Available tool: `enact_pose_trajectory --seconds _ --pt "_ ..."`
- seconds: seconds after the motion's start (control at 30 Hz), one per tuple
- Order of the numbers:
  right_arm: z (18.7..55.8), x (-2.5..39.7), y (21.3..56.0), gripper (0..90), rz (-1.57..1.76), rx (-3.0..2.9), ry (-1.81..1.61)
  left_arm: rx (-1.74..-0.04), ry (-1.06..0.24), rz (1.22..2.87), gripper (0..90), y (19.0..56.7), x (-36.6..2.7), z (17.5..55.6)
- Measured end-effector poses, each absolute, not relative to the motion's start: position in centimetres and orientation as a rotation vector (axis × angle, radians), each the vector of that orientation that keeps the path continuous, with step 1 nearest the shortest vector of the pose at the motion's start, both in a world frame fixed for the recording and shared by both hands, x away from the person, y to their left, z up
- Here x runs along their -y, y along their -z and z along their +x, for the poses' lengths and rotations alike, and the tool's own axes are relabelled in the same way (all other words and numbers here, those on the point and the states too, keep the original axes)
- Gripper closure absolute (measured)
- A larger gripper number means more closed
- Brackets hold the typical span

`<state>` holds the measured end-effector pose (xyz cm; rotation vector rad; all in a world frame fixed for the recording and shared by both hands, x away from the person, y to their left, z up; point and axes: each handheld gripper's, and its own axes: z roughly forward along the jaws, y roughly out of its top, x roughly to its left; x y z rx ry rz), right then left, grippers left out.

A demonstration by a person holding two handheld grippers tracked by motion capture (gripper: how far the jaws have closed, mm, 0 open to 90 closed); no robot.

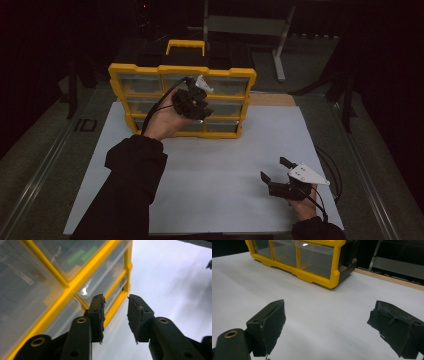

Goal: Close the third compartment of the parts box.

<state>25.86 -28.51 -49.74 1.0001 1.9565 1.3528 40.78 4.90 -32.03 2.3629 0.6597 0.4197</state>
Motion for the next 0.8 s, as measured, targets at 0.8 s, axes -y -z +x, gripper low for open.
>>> enact_pose_trajectory --seconds 0.8 --pt "25.8 28.6 49.7 11.4 0.996 -1.957 -1.357 -0.572 -0.318 2.406 44.5 35.2 -7.3 36.9"
